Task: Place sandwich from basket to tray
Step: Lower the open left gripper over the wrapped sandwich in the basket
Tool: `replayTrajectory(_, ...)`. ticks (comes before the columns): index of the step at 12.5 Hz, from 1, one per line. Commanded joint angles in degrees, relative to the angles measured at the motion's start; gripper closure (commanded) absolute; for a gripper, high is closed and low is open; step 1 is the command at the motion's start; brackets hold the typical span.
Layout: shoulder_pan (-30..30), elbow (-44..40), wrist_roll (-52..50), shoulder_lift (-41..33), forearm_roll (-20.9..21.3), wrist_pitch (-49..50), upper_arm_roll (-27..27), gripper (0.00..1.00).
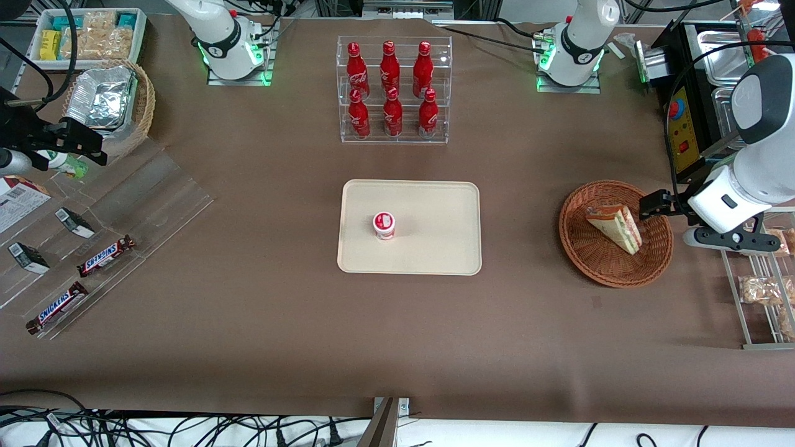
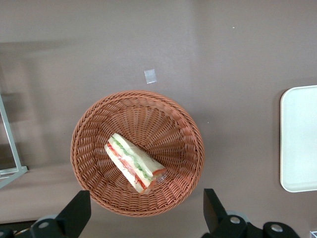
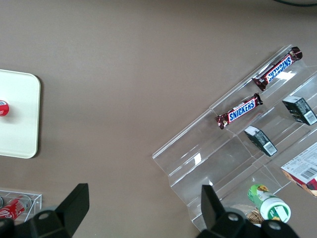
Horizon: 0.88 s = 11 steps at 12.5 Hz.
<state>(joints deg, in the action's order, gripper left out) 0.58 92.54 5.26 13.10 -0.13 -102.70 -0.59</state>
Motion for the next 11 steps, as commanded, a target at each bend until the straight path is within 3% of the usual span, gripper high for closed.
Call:
replayTrajectory(1, -0.1, -2.7, -0.2, 1.4, -0.5, 3.4, -0.4, 0.0)
replayTrajectory(7, -0.5, -2.5, -5.9, 3.9, 0.2, 4.1, -0.6, 0.0)
replayTrajectory(11, -5.2, -1.9, -15.2, 6.5, -0.6, 3.6, -0.6, 0.0)
